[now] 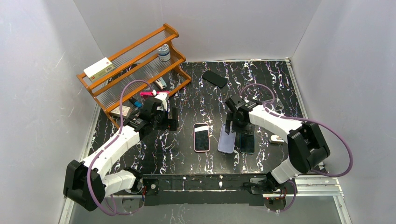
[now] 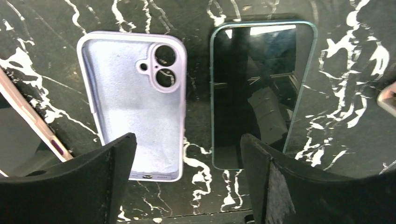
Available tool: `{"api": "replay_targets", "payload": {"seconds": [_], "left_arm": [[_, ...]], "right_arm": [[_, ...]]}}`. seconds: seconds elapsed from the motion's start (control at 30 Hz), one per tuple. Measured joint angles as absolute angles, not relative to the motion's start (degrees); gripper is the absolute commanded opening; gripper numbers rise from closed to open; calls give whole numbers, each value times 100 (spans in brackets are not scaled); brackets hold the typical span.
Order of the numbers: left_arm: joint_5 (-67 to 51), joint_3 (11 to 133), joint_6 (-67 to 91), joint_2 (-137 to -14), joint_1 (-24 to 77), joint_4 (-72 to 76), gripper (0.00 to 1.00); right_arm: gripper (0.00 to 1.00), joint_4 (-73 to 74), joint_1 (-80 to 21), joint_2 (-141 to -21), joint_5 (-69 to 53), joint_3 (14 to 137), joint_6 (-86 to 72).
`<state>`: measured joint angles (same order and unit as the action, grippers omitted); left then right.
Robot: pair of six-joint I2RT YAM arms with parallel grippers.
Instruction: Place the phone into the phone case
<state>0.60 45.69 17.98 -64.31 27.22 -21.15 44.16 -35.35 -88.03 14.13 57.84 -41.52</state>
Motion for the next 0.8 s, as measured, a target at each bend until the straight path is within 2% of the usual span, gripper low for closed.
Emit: {"api": "replay_targets", "payload": {"seconds": [0.43, 0.8], "left_arm": [[47, 4569, 1798, -6431, 2724, -2143, 98], [-12, 4569, 1796, -6431, 2749, -2145, 98]], "right_arm": [[99, 4545, -2606, -8468, 1483, 5529, -3894], [99, 4377, -2349, -8842, 1194, 5363, -3376]]}}
